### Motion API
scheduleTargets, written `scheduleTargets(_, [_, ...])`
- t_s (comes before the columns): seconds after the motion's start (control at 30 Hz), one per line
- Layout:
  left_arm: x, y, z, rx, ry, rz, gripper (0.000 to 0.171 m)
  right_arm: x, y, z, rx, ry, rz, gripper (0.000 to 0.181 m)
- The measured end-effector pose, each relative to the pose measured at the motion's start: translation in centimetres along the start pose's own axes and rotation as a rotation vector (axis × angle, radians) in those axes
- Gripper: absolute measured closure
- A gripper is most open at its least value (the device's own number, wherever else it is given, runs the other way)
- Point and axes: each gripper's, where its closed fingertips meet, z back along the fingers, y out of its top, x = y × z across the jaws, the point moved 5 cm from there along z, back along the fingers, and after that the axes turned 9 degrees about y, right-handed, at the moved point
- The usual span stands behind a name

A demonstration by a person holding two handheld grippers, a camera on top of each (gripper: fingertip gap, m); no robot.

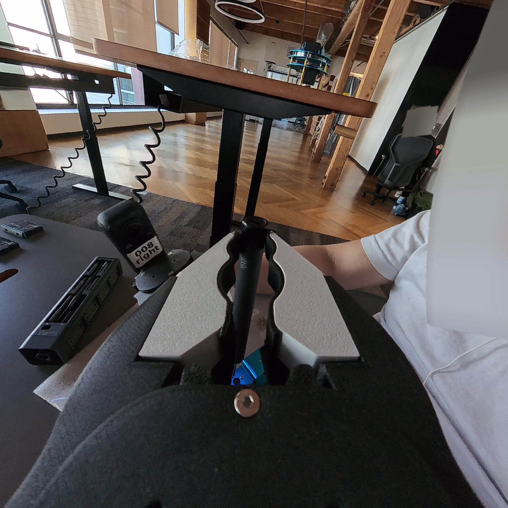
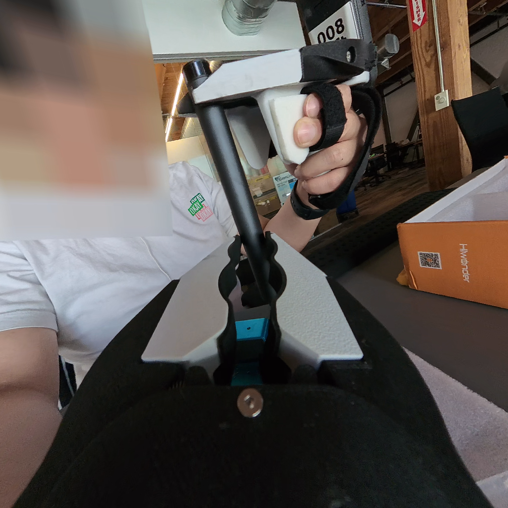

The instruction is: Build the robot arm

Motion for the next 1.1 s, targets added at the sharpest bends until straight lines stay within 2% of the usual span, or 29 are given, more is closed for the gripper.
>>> scheduleTargets(0.63, [-0.84,0.02,-0.55,-0.006,-0.054,0.076,0.154,-0.02,-0.19,0.27,0.023,-0.036,0.057,0.166])
scheduleTargets(0.87, [-0.85,0.04,-0.56,-0.013,-0.065,0.069,0.154,0.07,-0.30,0.49,0.071,0.014,-0.028,0.165])
scheduleTargets(1.1, [-0.65,0.01,-0.60,-0.013,-0.076,0.065,0.154,-0.08,-0.40,0.66,0.066,0.006,-0.026,0.165])
